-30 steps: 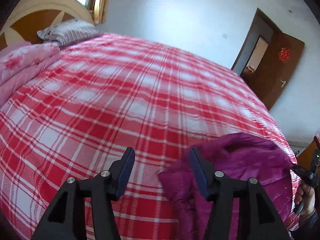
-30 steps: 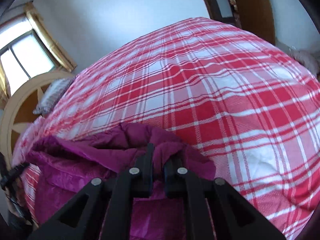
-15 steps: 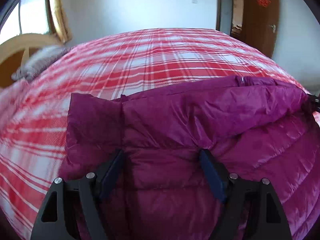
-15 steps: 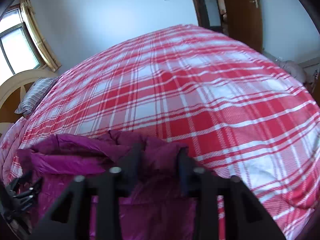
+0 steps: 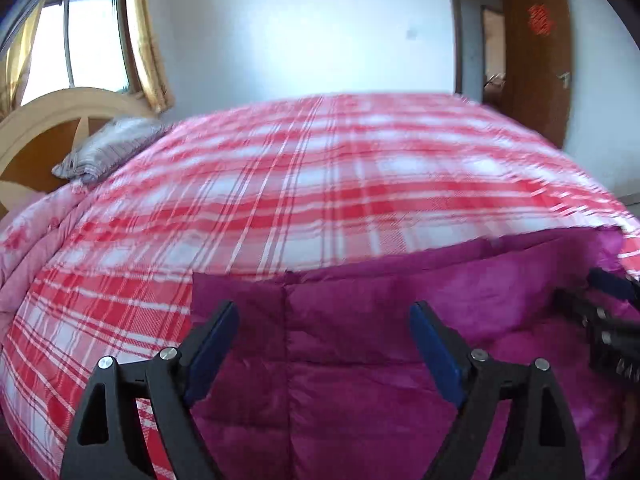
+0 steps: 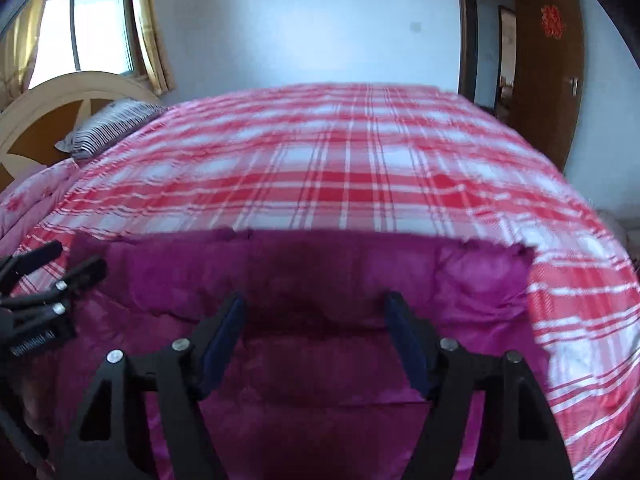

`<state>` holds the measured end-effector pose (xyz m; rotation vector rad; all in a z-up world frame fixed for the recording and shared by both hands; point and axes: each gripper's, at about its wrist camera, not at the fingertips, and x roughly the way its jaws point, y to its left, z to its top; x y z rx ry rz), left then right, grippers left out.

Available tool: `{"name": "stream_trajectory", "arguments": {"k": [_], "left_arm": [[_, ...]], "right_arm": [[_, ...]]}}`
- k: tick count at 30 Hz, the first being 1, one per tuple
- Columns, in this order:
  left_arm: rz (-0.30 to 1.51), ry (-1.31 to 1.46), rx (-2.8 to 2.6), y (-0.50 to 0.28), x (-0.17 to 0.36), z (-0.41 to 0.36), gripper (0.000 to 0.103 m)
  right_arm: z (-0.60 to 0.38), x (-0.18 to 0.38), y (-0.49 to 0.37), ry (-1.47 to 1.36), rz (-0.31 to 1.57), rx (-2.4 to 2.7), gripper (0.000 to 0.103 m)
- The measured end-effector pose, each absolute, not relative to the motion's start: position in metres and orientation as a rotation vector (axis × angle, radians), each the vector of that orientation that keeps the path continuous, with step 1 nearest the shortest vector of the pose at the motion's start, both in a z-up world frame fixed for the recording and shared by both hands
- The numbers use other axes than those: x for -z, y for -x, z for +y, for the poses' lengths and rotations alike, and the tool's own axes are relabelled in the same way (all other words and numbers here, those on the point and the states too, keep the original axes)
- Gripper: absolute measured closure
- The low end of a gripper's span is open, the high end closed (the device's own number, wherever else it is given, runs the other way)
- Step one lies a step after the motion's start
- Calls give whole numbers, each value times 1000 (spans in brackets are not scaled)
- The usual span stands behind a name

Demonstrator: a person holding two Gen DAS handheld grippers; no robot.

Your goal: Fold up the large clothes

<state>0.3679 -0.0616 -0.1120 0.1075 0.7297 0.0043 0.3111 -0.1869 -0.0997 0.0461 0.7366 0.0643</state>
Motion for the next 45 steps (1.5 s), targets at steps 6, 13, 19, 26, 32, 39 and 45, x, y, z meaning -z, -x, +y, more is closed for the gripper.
{"name": "stream_trajectory", "arguments": {"k": [6,13,19,26,32,39,45], "left_arm": [[808,-26,-37,-385,147,-42,13],[823,-34,-44,-391,155,-44,10],[850,-68,-59,-396,160,-50,7],[875,-73,-64,-400,164,-51,3],[874,-81,-70,-400,165,-52,2],[878,-89,-77,-401,166,-53,1],[877,-93,-78,-401,166,-52,1]], "right_arm": [[-189,124,-317,-40,761,-48,29],[-190,132,-322,-65,794,-43,29],[-191,136,-323,-66,815,-30,29],[-196,139,-325,-94,825,-32,29],[-196,140,-325,-99,827,-29,29],[-197,141,-326,-99,832,-25,29],[-197,141,-327,-97,833,-25,29]]}}
